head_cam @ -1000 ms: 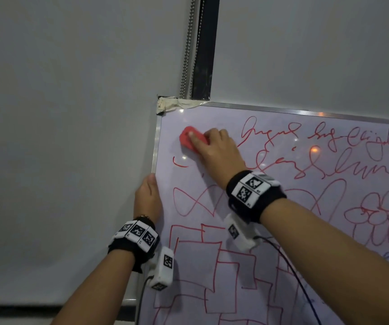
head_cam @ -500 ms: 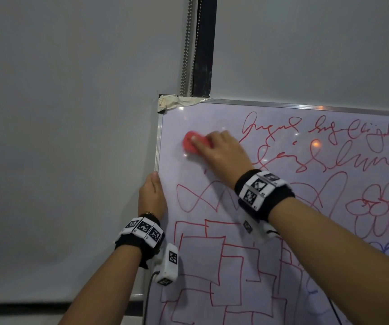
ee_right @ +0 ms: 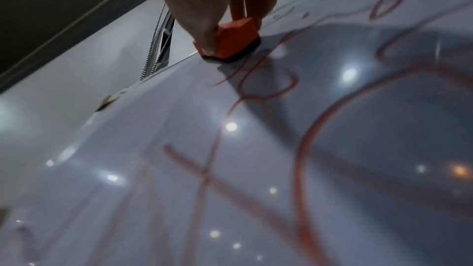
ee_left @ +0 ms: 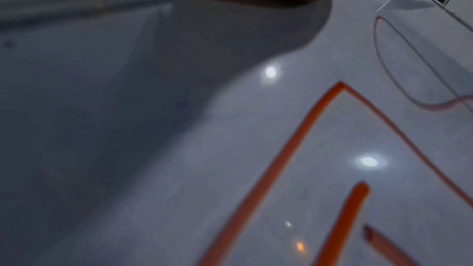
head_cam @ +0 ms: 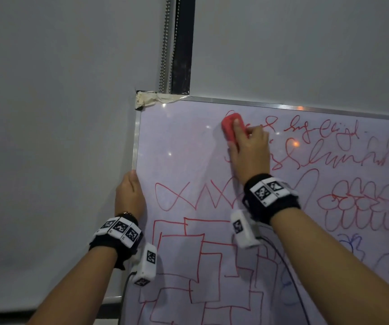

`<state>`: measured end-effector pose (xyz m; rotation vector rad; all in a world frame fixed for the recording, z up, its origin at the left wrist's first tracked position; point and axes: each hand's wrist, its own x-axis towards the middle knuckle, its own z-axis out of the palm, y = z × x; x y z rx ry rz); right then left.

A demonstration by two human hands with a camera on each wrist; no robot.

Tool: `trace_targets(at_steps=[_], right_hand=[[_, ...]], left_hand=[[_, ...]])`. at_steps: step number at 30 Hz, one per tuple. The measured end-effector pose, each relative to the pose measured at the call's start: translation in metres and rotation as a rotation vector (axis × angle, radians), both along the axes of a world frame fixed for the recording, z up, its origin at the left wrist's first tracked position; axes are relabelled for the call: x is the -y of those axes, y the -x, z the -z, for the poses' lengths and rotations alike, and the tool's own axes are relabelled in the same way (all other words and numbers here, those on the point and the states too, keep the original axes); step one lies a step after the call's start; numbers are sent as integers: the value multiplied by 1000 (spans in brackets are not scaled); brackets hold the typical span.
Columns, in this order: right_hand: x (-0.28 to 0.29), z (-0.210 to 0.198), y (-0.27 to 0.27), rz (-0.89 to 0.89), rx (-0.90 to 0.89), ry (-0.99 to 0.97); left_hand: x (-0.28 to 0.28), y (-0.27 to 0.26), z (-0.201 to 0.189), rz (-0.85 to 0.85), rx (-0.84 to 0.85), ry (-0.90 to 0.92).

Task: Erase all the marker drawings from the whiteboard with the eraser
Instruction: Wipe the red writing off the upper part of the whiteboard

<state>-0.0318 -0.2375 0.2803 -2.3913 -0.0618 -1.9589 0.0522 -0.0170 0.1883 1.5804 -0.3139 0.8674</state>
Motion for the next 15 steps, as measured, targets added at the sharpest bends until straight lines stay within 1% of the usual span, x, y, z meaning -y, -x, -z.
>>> trace_targets(at_steps=[1,3,4,5,6,9,10,11,12,14,15], right_hand=[[-10,10,-2,-33,-22,40],[-20,24,-3,-59,-96,225],[-16,21,-1,-35,-113,298],[-8,12,2,-17,-115,295],[0,2,5,-17,-119,208],[16,-20,7,64,-84,-232],[11,-22,7,74,-84,-277],[2,-21,8,64,-103,-252],[-6,-19,7,40,-136,-167],[-11,-15,7,7,-218,69],[-7,-17,9,21,-240,162]], left_hand=[[0,1,0,-7,-1,-1],[2,2,-1,-21,-9,-8],[2,2,0,-29,-14,-14],[3,1,0,-41,-16,-22],[2,0,1,-53,-15,-27],[1,-5,3,-71,-8,-22],[2,-5,3,-67,-4,-18],[2,-5,3,-63,-3,-14],[2,-3,3,-57,0,-11],[3,2,2,-49,6,-7],[4,4,2,-46,6,-6]])
